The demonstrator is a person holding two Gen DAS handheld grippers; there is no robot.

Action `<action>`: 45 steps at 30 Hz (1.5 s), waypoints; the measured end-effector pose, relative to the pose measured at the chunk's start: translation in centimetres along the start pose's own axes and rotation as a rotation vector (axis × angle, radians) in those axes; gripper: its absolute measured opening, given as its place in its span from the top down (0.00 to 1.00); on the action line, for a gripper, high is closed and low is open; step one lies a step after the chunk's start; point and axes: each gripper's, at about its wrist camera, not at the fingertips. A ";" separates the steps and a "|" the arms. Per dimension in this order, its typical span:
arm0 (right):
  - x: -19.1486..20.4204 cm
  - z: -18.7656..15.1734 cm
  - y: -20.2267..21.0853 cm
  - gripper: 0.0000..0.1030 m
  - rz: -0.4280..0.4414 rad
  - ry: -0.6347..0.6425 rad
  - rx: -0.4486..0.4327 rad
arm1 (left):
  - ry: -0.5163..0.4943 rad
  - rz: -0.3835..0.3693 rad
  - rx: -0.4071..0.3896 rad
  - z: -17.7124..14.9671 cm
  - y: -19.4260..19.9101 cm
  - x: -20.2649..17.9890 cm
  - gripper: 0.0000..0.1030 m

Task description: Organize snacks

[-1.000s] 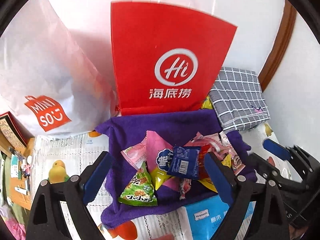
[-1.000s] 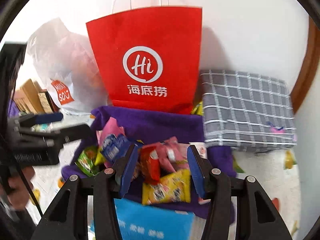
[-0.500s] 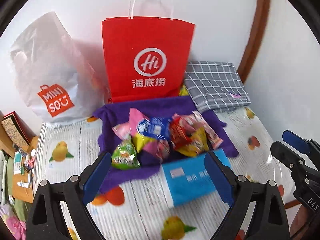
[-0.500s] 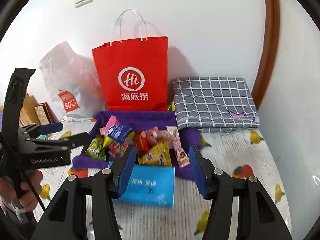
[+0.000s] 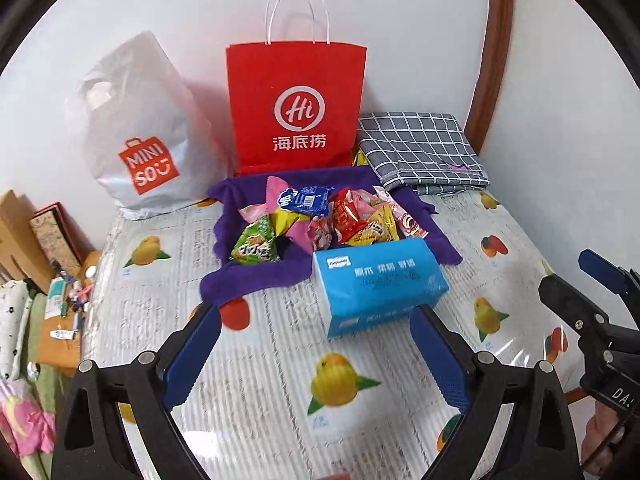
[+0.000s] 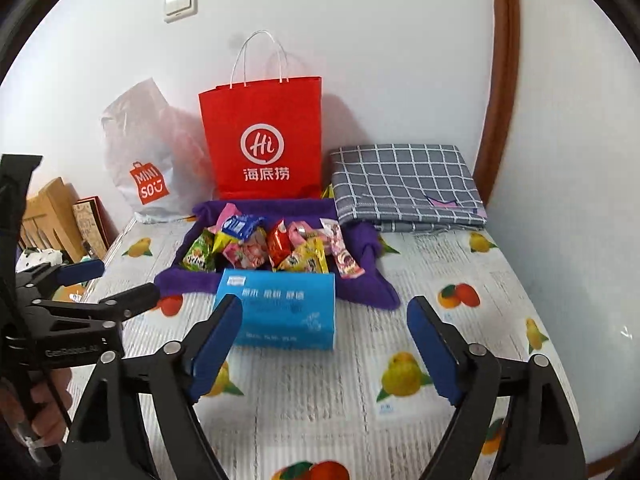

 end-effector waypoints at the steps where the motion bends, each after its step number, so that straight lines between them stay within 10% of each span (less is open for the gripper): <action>1: 0.0 -0.6 0.5 0.15 -0.008 0.002 -0.007 | -0.001 0.010 -0.006 -0.3 0.5 -0.1 0.07; 45: -2.0 -5.3 8.4 0.02 -0.046 -0.060 -0.042 | -0.030 0.018 -0.128 -4.1 9.5 -4.4 0.05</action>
Point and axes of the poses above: each gripper's, at about its wrist camera, not at the fingertips, and y roughly against the way its jaws point, x to its left, z to its top, and after that the axes turned 2 degrees about z, right-handed
